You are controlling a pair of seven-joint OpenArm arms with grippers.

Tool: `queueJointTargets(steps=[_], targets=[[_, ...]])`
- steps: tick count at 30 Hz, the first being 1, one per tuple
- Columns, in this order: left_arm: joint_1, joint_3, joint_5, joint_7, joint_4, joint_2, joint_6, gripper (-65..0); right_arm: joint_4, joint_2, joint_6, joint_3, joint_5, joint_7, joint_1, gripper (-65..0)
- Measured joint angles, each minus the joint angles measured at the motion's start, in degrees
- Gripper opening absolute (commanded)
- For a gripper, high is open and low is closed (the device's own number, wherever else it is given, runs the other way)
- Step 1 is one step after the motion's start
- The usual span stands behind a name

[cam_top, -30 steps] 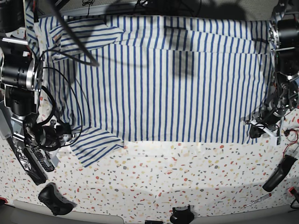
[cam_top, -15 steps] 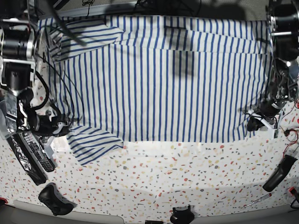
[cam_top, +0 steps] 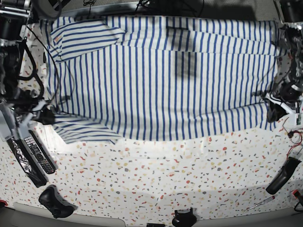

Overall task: Layout the t-shirt on the table in an organized manner, then fold the t-shirt properly
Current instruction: 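Lift the hem and fold it toward the collar with both grippers, then lay the folded hem down and open both grippers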

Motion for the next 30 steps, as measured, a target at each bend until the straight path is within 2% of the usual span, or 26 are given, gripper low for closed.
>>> queueJointTargets(steps=[6, 9, 15, 17, 23, 26, 27, 30], targets=[[4.9, -1.1, -0.2, 0.1, 4.9, 0.2, 0.0, -65.0, 9.4, 0.0, 0.0, 8.8, 2.5, -2.1, -8.6, -65.0], [7.1, -3.4, -0.3, 2.0, 7.0, 1.1, 0.0, -65.0, 13.3, 0.0, 0.0, 11.5, 2.7, -2.1, -12.3, -65.0], [12.2, -7.9, -1.4, 2.9, 11.7, 1.8, -0.6, -65.0, 17.9, -0.2, 0.0, 16.5, 8.9, -3.6, -21.4, -65.0], [13.9, -8.4, -1.7, 3.0, 13.4, 1.7, -1.6, -65.0, 18.8, -0.1, 0.0, 17.9, 9.4, -3.8, -23.5, -65.0], [16.7, -8.5, -1.7, 2.9, 15.3, 1.7, -1.8, -65.0, 19.3, -0.1, 0.0, 20.5, 9.8, -3.6, -25.8, -64.2], [16.4, -8.5, -1.7, 1.5, 15.3, 1.7, -1.8, -65.0, 19.2, -0.1, 0.0, 19.8, 10.7, -3.2, -23.2, -42.1], [16.4, -8.5, -1.7, 1.4, 15.3, 1.7, -1.8, -65.0, 19.0, -0.2, 0.0, 19.1, 10.7, -3.1, -21.5, -38.2], [15.9, -8.5, -1.7, 1.4, 15.3, 1.7, -1.7, -65.0, 16.4, -0.1, 0.0, 14.9, 10.0, -4.3, -14.7, -37.6]])
